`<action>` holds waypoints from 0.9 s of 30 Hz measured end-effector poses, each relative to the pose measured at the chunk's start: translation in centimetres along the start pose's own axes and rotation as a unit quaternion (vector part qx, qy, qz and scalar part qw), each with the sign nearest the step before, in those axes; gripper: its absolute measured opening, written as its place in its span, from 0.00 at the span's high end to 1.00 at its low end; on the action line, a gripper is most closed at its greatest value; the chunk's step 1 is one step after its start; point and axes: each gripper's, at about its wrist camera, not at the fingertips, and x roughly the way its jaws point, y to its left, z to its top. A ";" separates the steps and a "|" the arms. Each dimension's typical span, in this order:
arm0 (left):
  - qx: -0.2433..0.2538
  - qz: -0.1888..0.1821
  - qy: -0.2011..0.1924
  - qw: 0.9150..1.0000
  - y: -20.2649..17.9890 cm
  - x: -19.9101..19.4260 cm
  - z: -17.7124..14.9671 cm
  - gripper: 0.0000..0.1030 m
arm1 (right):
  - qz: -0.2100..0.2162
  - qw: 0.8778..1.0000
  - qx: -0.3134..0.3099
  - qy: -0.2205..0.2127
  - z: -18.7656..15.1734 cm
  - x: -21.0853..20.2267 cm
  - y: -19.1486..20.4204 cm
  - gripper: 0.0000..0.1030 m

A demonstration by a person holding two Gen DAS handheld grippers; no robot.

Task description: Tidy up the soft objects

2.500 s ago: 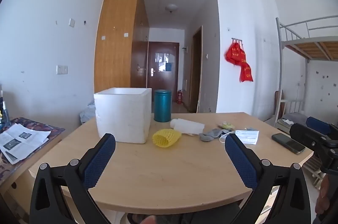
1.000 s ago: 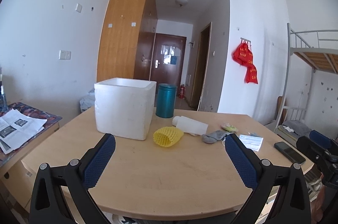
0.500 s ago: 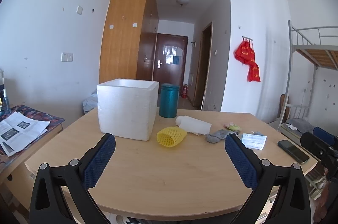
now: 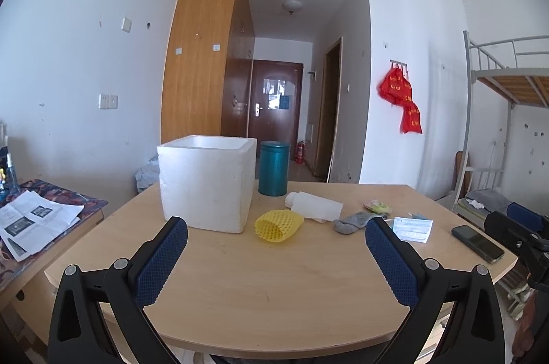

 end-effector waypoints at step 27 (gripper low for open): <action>0.009 -0.007 0.030 0.999 -0.9 2.4 -0.2 0.00 | -0.005 1.000 0.005 0.027 -0.4 2.1 -1.0 0.00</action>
